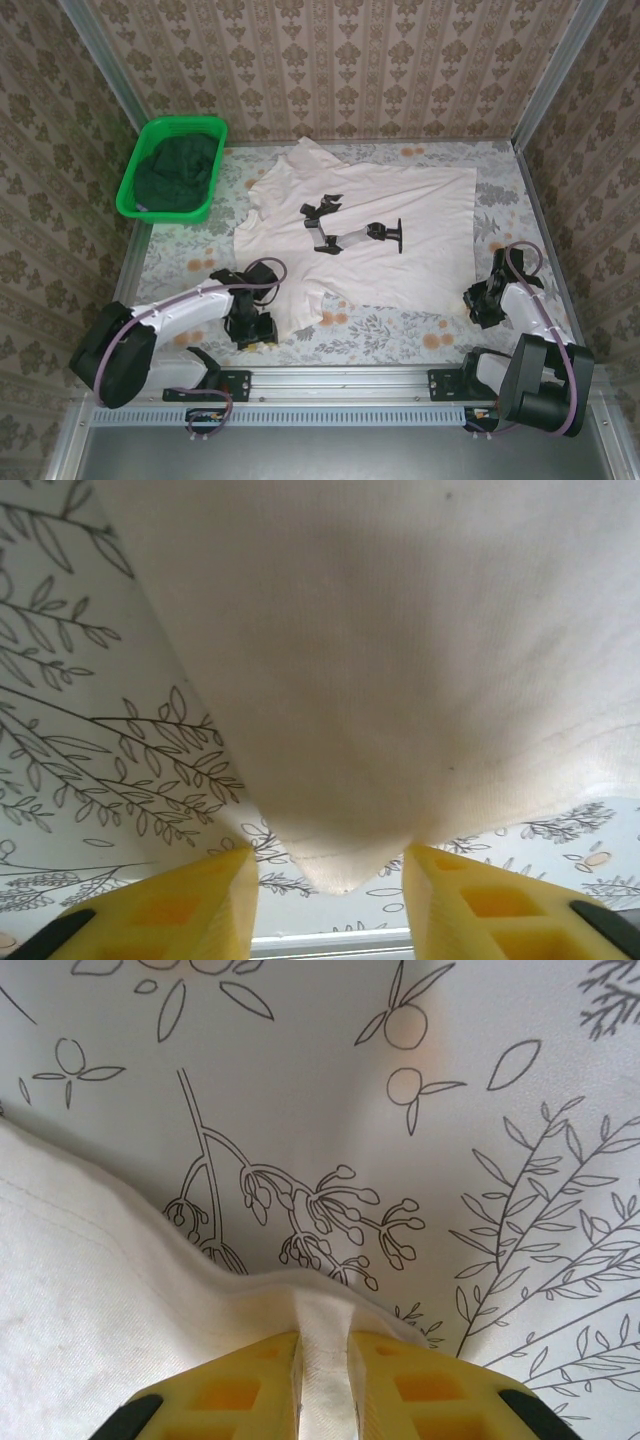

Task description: Fold and stack the t-shirts

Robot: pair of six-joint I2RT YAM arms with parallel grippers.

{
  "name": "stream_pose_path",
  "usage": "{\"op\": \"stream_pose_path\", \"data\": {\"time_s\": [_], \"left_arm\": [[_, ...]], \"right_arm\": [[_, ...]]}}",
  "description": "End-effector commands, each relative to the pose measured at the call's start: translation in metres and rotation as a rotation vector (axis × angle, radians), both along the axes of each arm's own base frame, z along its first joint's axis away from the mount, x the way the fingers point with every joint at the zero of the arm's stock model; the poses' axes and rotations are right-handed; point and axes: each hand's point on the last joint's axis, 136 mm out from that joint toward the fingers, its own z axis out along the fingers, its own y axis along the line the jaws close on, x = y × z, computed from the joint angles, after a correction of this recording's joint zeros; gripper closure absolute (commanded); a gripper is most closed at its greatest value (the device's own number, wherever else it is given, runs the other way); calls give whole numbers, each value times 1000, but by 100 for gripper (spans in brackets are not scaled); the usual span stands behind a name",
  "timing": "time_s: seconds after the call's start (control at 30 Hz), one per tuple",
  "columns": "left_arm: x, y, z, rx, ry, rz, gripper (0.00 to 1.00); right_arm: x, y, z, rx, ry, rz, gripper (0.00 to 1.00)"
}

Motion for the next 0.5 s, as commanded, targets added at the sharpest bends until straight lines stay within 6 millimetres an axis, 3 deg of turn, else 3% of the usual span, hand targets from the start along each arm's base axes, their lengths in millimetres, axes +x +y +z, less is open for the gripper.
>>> {"op": "stream_pose_path", "data": {"time_s": [0.0,0.17,0.33,0.47], "left_arm": [[0,-1,-4,4,11,-16,62],[2,-1,-6,12,14,-24,77],[5,-4,-5,0,4,-40,90],[6,-3,-4,2,2,-50,98]], "right_arm": [[-15,0,-13,0,59,-13,77],[-15,4,-13,20,70,2,76],[-22,4,-7,24,114,16,58],[-23,4,2,20,120,28,55]]}}
